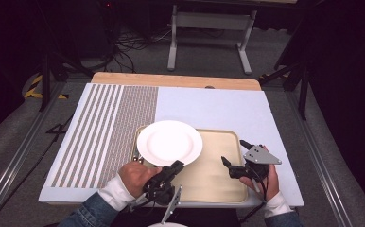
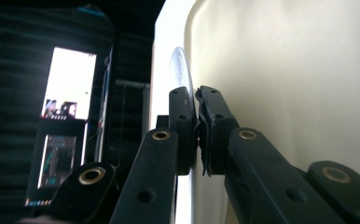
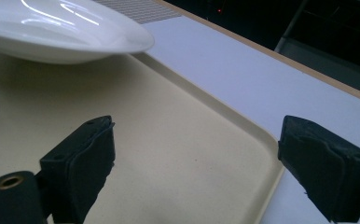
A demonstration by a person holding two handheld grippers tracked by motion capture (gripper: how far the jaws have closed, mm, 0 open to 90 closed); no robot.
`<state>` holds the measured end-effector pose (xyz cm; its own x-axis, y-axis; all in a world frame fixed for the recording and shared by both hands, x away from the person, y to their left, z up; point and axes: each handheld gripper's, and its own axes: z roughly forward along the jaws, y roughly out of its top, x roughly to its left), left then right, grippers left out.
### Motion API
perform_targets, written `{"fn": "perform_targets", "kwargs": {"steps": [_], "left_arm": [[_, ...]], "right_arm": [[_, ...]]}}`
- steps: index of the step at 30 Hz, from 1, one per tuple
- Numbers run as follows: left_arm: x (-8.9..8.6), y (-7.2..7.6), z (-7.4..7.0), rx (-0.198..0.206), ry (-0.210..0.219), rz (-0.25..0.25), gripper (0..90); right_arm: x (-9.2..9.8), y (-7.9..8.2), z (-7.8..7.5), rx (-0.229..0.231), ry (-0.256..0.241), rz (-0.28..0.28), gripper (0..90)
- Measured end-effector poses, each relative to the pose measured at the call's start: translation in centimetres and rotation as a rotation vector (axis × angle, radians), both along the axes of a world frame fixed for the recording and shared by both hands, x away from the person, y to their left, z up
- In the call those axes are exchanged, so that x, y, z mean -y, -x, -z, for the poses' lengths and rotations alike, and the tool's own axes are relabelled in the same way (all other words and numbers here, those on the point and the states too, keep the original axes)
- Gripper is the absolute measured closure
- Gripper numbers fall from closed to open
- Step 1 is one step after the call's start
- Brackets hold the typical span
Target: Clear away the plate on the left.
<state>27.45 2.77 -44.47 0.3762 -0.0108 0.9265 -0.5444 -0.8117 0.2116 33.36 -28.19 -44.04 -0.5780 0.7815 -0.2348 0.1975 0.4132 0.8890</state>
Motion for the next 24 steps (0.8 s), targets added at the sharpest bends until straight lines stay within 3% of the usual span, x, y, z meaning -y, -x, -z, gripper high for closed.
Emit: {"fn": "perform_targets", "kwargs": {"steps": [6,11,15,17,22,24], "left_arm": [[0.9,0.7,0.6,-0.022,-0.013,0.04,83.7],[1.5,0.9,0.9,-0.042,0.006,0.069,84.4],[2.3,0.8,1.1,-0.097,0.003,0.077,85.9],[2.7,0.8,1.2,-0.094,0.004,0.08,86.3],[3.4,0.3,0.9,-0.172,0.04,0.077,86.5],[3.7,0.1,1.1,-0.176,0.045,0.061,86.5]], "right_arm": [[0.1,0.0,0.0,0.001,0.007,0.008,11.7],[0.1,-0.1,0.0,0.0,0.007,0.013,11.7],[0.0,-0.1,0.1,-0.005,0.01,0.009,11.7],[0.0,-0.1,0.1,-0.007,0.01,0.007,11.7],[0.0,-0.2,0.2,-0.013,0.011,0.006,11.7],[0.0,-0.2,0.3,-0.013,0.013,0.006,11.7]]}}
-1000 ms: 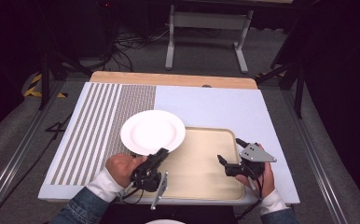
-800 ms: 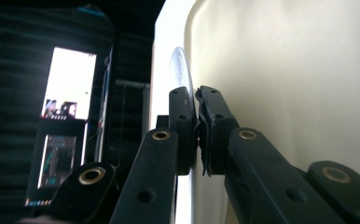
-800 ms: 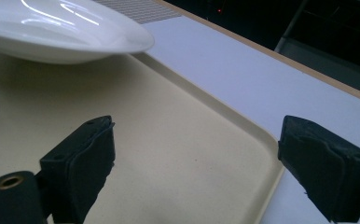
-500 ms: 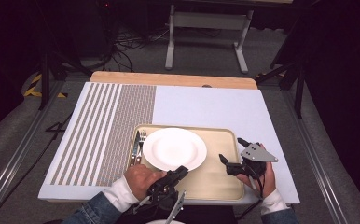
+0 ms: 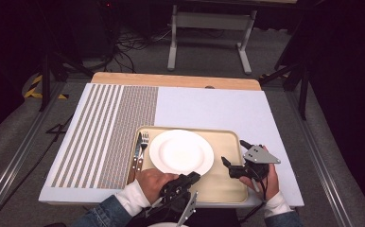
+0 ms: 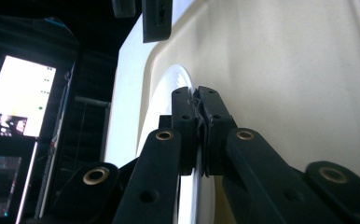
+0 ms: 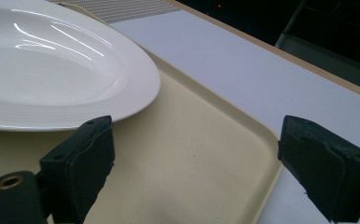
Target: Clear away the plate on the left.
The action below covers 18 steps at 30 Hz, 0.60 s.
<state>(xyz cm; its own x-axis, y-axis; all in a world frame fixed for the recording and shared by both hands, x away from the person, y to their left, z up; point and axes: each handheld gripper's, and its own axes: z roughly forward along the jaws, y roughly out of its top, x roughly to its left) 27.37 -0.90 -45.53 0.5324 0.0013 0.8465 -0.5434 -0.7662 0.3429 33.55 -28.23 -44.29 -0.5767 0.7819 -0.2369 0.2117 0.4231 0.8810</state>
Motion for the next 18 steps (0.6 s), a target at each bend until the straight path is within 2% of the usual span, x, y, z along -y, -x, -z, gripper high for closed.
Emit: {"fn": "perform_targets", "kwargs": {"steps": [10,14,18], "left_arm": [[1.5,0.1,0.4,-0.039,-0.019,-0.019,81.7],[1.8,0.1,0.4,-0.08,-0.01,-0.035,80.6],[2.1,0.1,0.5,-0.129,-0.017,-0.026,78.0]], "right_arm": [[0.0,-0.1,0.1,-0.004,0.005,0.003,11.7],[0.1,-0.1,0.1,-0.004,0.003,0.007,11.7],[0.1,-0.1,0.1,-0.007,0.008,0.009,11.7]]}}
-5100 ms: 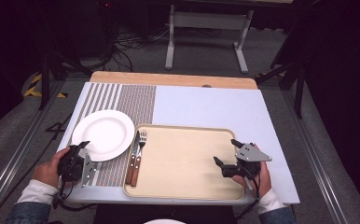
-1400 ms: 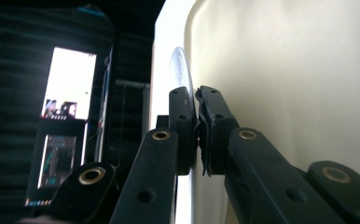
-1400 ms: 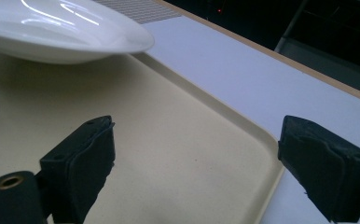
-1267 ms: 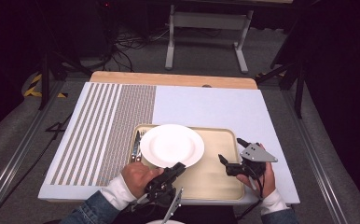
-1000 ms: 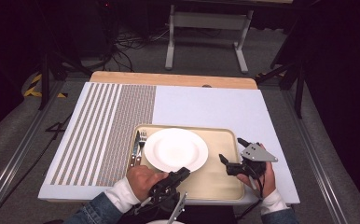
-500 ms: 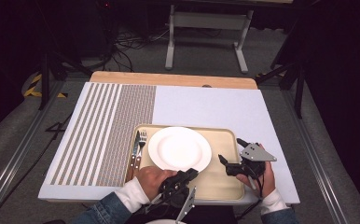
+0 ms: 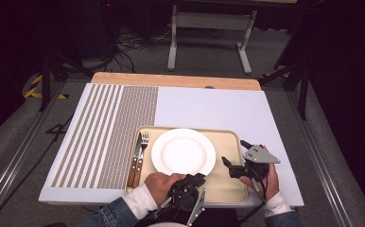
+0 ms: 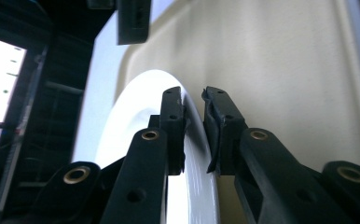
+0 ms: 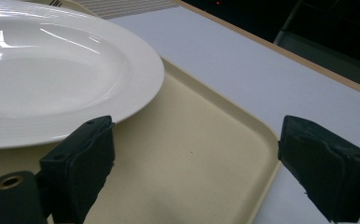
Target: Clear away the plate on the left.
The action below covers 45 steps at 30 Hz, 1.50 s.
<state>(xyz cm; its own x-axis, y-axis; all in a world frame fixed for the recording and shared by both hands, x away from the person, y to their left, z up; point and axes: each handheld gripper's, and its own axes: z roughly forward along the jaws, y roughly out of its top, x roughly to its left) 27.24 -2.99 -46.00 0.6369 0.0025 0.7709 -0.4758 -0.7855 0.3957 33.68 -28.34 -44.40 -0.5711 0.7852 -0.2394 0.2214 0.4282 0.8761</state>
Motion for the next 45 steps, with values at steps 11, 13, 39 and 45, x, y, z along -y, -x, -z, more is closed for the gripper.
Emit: {"fn": "perform_targets", "kwargs": {"steps": [11,13,39,45], "left_arm": [[0.5,0.2,-0.5,-0.049,0.011,0.039,83.4],[0.2,0.0,-0.9,-0.081,0.042,0.037,82.5],[-6.2,-3.3,-3.8,-0.206,0.288,-0.088,58.1],[-7.4,-3.9,-4.2,-0.223,0.315,-0.102,48.1]], "right_arm": [[0.0,0.0,0.0,0.001,0.001,0.006,11.7],[0.0,0.0,0.0,0.001,-0.002,0.008,11.7],[-0.1,0.3,-0.3,0.018,-0.018,-0.006,11.8],[-0.1,0.4,-0.4,0.022,-0.019,-0.008,11.8]]}}
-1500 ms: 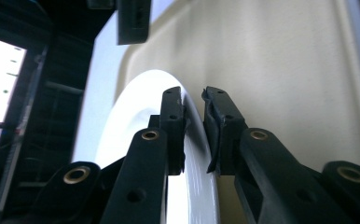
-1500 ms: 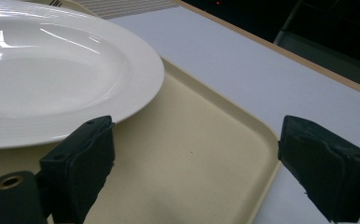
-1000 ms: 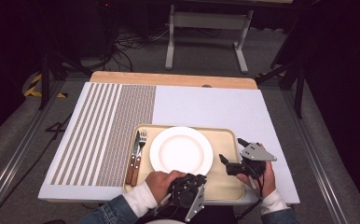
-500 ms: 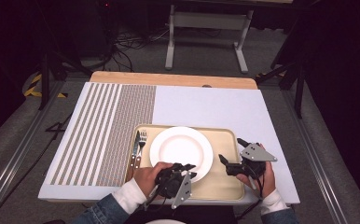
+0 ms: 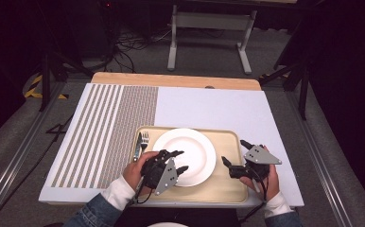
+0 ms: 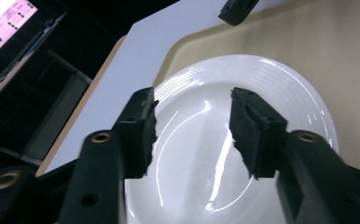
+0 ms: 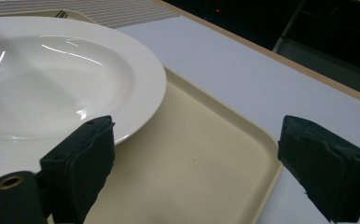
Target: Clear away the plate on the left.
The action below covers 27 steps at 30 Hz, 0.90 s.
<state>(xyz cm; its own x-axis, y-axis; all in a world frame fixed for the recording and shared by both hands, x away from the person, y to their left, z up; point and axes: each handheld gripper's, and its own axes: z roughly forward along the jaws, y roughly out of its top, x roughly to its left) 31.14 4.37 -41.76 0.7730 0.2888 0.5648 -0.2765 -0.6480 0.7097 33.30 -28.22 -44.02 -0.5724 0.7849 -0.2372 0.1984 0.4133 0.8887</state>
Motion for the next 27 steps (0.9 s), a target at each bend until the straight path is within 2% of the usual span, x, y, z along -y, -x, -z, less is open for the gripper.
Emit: {"fn": "perform_targets", "kwargs": {"steps": [10,16,27], "left_arm": [[-1.7,-0.9,-0.4,-0.043,0.056,-0.013,35.3],[-2.3,-1.3,-0.4,-0.056,0.064,-0.033,27.6],[-3.6,-2.1,-0.7,-0.078,0.089,-0.058,19.3]], "right_arm": [[-0.2,0.2,-0.2,0.009,-0.001,-0.007,11.8],[-0.2,0.2,-0.3,0.016,0.004,-0.008,11.8],[-0.2,0.4,-0.4,0.024,-0.002,-0.013,11.8]]}}
